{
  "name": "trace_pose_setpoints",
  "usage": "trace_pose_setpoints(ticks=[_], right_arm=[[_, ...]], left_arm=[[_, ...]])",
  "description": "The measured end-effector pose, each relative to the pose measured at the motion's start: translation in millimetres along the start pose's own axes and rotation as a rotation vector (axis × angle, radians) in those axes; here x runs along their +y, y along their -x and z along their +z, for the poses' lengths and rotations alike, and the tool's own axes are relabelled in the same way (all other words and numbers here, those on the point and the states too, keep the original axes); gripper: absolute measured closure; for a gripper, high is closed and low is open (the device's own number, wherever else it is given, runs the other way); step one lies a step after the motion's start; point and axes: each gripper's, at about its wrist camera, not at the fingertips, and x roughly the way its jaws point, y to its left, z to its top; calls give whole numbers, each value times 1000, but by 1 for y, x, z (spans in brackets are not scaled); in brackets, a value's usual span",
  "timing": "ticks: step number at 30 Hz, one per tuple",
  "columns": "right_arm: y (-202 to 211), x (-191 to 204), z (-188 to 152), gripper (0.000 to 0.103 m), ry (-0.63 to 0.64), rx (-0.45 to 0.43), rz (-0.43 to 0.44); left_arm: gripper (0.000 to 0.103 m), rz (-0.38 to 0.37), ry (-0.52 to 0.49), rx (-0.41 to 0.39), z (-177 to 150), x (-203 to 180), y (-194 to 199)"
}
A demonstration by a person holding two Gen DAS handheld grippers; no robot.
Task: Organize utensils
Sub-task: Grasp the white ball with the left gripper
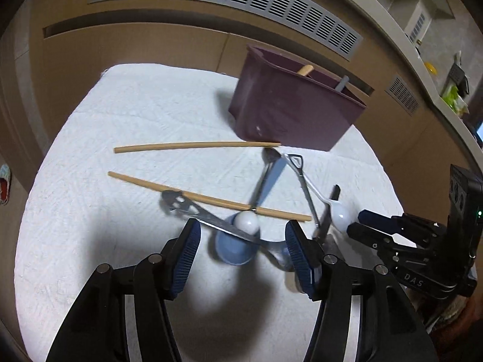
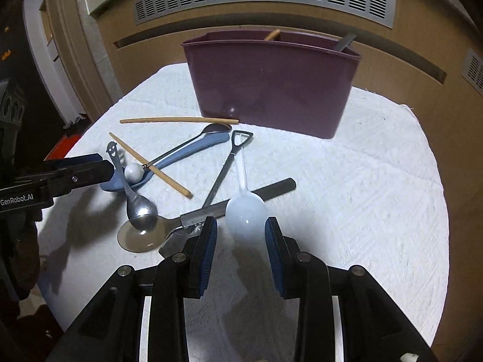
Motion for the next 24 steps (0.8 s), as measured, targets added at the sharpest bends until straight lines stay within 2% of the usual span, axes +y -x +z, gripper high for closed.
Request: trace_pose_setpoints(ticks=[2,5,8,18,24], right_arm=[[1,-3,-2,72,-11,-7,4],[3,-7,-6,72,-23,-20,-8],[4,-10,-7,72,-38,-31,-13],[6,-8,-7,72,-31,-48,-15],[8,-5,6,72,13,-65,4]], left_arm=[[61,19,-43,-21,0,-8,-2],[65,46,-84,-21,0,-15,-11],[78,96,-124,-5,-1,-19,-22],[80,182,-168,3,0,-30,-40],[80,153,-138,-100,12,-28,-5]])
